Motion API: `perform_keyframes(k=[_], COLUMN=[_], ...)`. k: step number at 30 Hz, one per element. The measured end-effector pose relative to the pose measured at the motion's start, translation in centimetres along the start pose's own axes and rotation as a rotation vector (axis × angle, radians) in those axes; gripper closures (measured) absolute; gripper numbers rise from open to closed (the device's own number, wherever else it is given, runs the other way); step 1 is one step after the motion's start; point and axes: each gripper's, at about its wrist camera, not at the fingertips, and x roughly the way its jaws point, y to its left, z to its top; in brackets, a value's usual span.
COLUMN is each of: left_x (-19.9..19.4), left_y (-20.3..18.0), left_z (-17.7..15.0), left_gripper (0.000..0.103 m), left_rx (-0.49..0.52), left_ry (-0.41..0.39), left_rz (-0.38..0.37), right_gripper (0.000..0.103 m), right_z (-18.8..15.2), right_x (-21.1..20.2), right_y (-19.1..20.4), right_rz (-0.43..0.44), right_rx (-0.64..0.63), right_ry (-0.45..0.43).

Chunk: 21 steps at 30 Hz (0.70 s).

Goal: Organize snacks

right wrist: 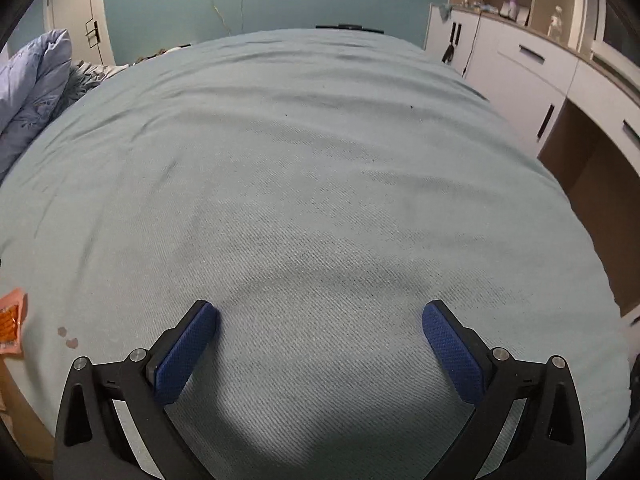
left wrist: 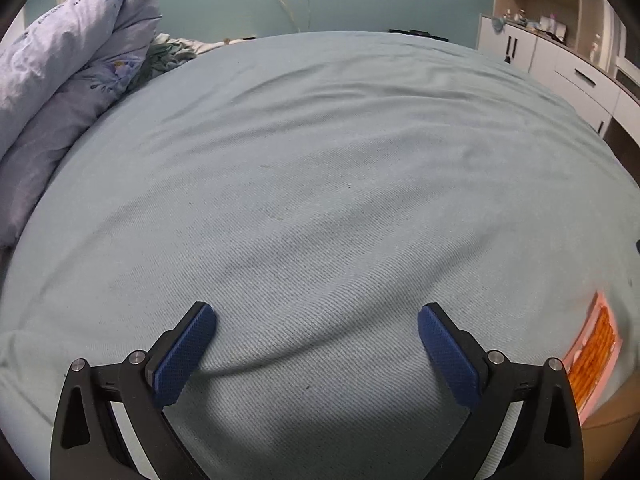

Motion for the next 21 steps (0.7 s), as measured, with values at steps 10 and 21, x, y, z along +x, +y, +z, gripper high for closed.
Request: perform_keyframes(k=[10, 21], left_x=[-0.1, 0.0], left_y=[0.3, 0.4], left_z=[-0.1, 0.0], left_gripper=[0.000, 0.000], left_rx=[-0.003, -0.005], left_ry=[-0.020, -0.020], left_rz=[-0.004, -0.005], right_gripper=[0.000, 0.000], right_z=[-0.9, -0.6], right_x=[-2.4, -2.3], right_y=[0.9, 0.5], right_rz=[-0.032, -0.028], right_rx=[-0.017, -0.018], right_ry=[-0.003, -0.005])
